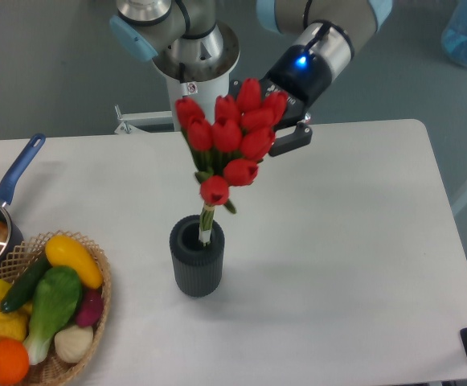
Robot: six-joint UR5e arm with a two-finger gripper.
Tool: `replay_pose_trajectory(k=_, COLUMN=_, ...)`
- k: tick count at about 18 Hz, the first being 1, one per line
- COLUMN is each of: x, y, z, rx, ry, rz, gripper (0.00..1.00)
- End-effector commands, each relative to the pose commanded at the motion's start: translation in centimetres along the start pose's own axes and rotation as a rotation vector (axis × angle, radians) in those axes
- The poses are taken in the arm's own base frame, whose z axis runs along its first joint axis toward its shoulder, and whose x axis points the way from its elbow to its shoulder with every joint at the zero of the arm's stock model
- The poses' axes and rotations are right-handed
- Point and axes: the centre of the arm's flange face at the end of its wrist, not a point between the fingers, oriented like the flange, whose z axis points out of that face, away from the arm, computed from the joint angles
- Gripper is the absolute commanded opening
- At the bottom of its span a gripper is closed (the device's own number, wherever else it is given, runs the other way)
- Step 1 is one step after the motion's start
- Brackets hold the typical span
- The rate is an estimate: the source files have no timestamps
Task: Pick up the flowers from the vase
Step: 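Lift the gripped tulips up and out of the dark vase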
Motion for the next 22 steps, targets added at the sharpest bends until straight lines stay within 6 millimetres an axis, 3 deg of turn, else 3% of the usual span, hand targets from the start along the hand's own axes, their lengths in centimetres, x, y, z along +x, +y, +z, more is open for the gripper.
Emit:
replay_pose_trajectory(k=6, x=-0.2, y=-0.6, z=-0.8, rx=0.007, ry=-0.014, rz=-0.011, gripper=0.28)
replay_pose_trajectory(k=13, x=-1.8, y=-1.4, z=-2.9, rx=0.041, ry=-0.04, rz=-0.002, gripper=0.28)
replay_pose_trajectory(k=18, x=-3.2, y=-1.3, z=-6.0, rx=0.04, ry=-0.105, rz=-0.003, gripper=0.28)
replay_pose_trajectory(k=22, x=-4.8, y=-0.6, z=-7.0, rx=0.039, ry=-0.124, rz=-0.002, gripper=0.28)
